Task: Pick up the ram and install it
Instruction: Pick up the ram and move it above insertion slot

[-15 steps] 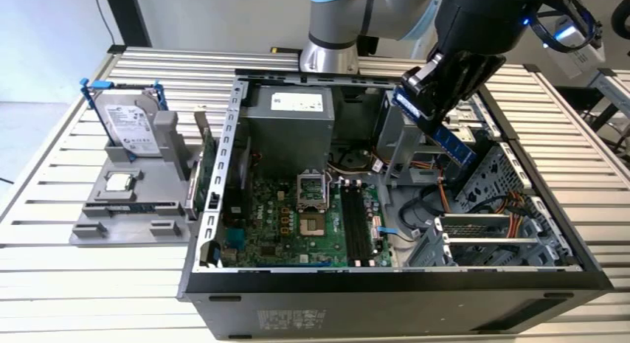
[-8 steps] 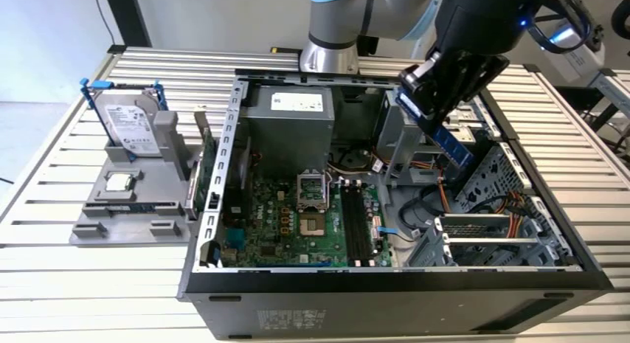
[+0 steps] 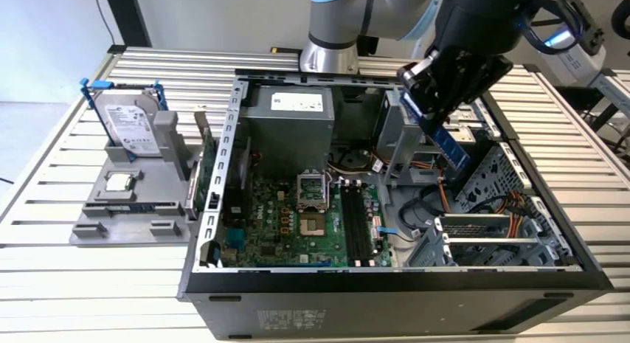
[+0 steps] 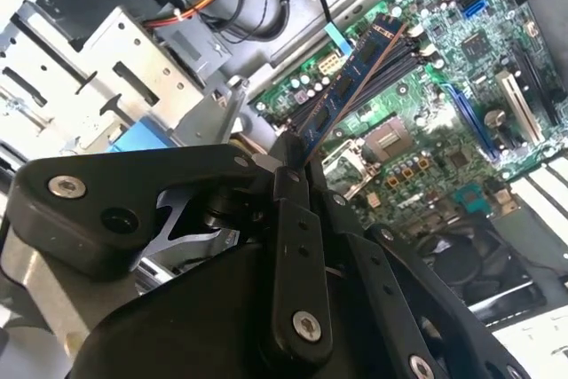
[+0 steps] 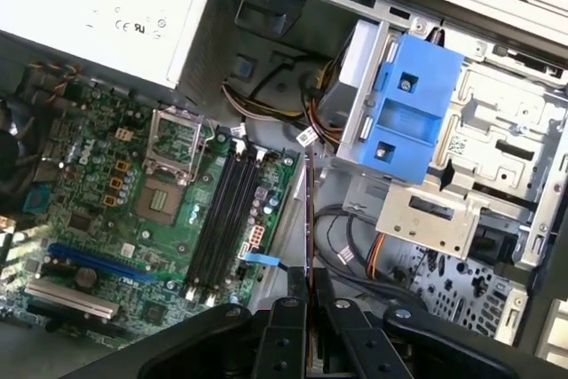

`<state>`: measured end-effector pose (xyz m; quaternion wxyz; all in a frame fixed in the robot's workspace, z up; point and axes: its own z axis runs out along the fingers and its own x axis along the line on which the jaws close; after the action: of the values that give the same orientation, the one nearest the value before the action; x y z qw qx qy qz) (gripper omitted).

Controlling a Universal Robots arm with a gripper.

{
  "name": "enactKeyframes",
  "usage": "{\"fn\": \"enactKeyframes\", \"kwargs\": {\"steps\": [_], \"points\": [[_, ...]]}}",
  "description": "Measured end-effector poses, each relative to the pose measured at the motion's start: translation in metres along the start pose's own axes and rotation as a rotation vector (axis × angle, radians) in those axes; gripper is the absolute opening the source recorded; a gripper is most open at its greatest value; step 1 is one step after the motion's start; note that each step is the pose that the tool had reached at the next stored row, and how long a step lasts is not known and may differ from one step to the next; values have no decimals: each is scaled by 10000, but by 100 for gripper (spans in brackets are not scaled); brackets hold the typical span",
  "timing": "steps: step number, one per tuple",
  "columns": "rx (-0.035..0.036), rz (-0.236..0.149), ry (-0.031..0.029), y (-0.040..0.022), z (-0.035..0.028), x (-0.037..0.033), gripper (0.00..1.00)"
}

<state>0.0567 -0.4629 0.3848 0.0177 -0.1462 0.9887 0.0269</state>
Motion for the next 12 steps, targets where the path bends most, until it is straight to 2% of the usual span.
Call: {"fn": "enactKeyframes", "kwargs": {"steps": [12], "points": [[54, 1266, -61, -2, 1, 1, 0]]}}
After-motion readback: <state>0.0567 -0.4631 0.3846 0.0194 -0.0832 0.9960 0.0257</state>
